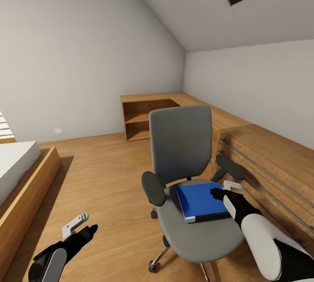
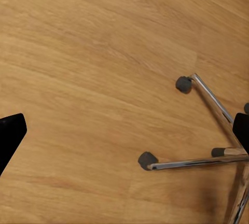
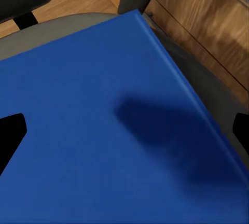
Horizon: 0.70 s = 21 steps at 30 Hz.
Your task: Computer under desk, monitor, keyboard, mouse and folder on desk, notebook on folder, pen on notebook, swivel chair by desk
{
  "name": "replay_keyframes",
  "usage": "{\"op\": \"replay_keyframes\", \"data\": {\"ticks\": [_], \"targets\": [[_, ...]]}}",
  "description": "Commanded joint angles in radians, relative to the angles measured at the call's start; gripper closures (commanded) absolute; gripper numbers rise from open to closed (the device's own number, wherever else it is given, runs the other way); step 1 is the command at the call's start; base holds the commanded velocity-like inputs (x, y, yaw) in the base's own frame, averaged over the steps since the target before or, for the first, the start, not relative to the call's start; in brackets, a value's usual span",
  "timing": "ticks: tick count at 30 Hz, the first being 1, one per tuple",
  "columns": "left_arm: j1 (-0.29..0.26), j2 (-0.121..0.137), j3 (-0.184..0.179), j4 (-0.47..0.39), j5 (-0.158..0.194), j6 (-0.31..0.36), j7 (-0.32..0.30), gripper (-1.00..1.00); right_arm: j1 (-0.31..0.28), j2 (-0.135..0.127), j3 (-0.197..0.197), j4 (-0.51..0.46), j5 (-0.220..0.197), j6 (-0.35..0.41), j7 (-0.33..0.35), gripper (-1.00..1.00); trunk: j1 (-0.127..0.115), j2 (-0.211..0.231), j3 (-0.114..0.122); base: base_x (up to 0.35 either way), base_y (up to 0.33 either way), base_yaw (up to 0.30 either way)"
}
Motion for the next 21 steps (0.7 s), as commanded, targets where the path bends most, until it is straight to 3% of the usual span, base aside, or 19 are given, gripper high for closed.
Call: {"op": "replay_keyframes", "data": {"ticks": [1,14,21], "targets": [[-0.001,0.0,0.001,-0.001,0.01,0.004,0.008,-1.0,-0.001,0.0,-0.006,-0.001,0.01,0.005,0.001,-1.0,0.0,0.0,-0.001,0.0,0.0,0.0],[-0.001,-0.001,0.001,-0.001,0.011,0.004,0.008,-1.0,-0.001,-0.006,-0.007,-0.002,0.009,0.006,0.001,-1.0,0.0,0.0,-0.001,0.0,0.0,0.0],[-0.001,-0.001,0.001,-0.001,0.011,0.004,0.008,-1.0,-0.001,-0.021,-0.066,-0.002,0.009,0.006,0.003,-1.0,0.0,0.0,-0.001,0.0,0.0,0.0]]}}
